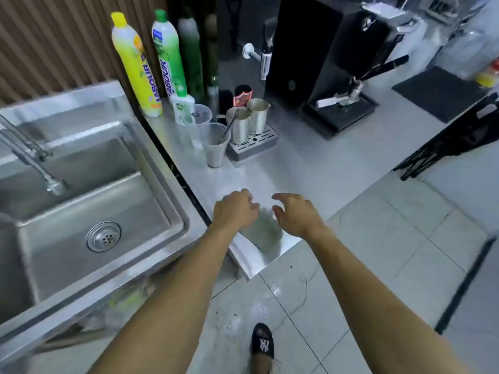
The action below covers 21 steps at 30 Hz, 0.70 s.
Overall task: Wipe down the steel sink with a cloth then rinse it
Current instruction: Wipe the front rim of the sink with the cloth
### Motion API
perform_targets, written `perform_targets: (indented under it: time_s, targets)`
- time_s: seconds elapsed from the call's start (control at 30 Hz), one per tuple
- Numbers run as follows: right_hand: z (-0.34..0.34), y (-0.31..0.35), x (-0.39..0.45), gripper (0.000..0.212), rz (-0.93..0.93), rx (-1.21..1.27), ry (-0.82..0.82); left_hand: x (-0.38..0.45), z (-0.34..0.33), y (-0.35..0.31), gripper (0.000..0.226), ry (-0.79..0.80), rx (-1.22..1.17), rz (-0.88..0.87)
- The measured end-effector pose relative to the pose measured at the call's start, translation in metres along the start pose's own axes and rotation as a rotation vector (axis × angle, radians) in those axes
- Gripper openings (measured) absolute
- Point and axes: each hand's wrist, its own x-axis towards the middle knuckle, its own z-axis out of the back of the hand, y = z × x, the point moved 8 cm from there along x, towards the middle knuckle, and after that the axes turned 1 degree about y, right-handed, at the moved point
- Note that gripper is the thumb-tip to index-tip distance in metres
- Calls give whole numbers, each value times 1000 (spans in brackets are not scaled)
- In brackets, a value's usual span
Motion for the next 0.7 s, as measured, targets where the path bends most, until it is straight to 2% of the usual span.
perform_targets:
  time_s: [0.03, 0.17, 0.27, 0.37, 0.47, 0.6, 0.7]
  targets:
    - [-13, -10, 3, 39, 10, -20, 11, 3, -18, 0, 34, -7, 33, 26]
    - [-66, -45, 10, 31, 143, -65, -78, 1, -73, 2, 45, -275, 91, 106]
    - [-81, -60, 7, 47, 157, -26, -197, -6, -94, -3, 60, -421, 53, 101]
    - [-93, -68, 8, 54, 124, 13, -231, -4, -109, 0, 79, -365, 136, 76]
    - [-94, -70, 12, 57, 136, 13, -213, 12, -105, 4, 90, -277, 232, -83]
    - [-97, -71, 12, 58, 140, 7, -214, 27, -95, 14, 86, -105, 347, -392]
    - [-97, -72, 13, 57, 135, 5, -232, 32, -88, 17, 78, -2, 389, -457]
